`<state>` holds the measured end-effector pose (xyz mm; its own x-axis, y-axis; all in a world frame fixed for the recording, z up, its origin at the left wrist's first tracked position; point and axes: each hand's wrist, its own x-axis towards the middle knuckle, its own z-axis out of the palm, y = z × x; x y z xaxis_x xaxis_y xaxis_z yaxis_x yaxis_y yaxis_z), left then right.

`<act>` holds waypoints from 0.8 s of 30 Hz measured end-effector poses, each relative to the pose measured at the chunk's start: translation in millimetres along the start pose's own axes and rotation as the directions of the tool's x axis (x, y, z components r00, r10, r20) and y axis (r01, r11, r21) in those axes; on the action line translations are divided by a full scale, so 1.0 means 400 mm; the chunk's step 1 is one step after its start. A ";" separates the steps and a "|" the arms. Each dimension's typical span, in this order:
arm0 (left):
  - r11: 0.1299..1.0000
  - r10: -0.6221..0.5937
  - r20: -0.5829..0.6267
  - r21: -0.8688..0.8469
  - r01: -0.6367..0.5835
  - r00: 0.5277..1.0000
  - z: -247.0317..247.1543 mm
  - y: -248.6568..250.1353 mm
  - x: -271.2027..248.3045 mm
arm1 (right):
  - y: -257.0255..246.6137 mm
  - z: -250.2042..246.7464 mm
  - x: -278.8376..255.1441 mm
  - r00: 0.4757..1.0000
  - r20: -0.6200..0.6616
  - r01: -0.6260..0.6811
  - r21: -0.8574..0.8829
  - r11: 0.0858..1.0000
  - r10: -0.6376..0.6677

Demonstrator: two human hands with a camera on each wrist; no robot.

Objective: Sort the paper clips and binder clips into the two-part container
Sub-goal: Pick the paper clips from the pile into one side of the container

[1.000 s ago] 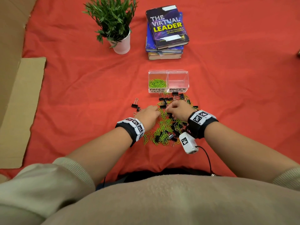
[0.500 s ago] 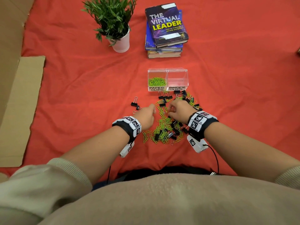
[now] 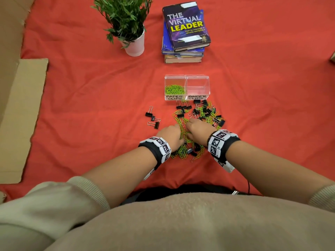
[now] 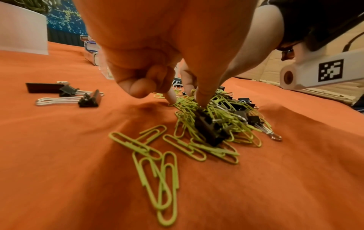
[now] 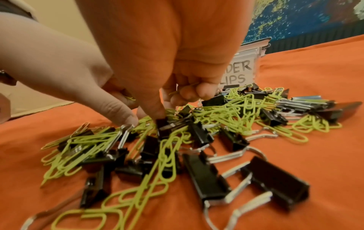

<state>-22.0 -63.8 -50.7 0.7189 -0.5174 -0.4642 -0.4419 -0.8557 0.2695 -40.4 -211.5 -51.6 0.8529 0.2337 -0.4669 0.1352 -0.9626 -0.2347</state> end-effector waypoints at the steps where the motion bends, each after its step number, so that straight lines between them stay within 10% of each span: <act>1: 1.000 0.005 0.004 0.000 -0.005 1.000 0.000 0.002 0.000 | 0.003 0.004 0.000 1.000 -0.004 0.004 0.015 1.000 -0.004; 11: 0.998 0.012 0.036 -0.055 -0.010 0.999 -0.004 -0.018 0.013 | 0.040 -0.081 -0.005 0.974 0.117 -0.227 0.561 0.796 0.195; 19: 0.995 0.040 0.091 -0.098 -0.031 0.995 -0.006 -0.066 0.018 | 0.042 -0.214 0.063 0.959 0.112 -0.198 0.922 0.333 0.260; 24: 0.981 0.021 0.093 -0.194 -0.003 0.995 -0.029 -0.092 0.015 | 0.020 -0.268 0.190 0.913 -0.070 -0.163 0.841 0.516 0.402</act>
<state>4.7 -35.7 -53.7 0.6560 -0.5323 -0.5351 -0.3317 -0.8402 0.4290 79.5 -216.2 2.4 0.8683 -0.1834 -0.4610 -0.4932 -0.4198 -0.7619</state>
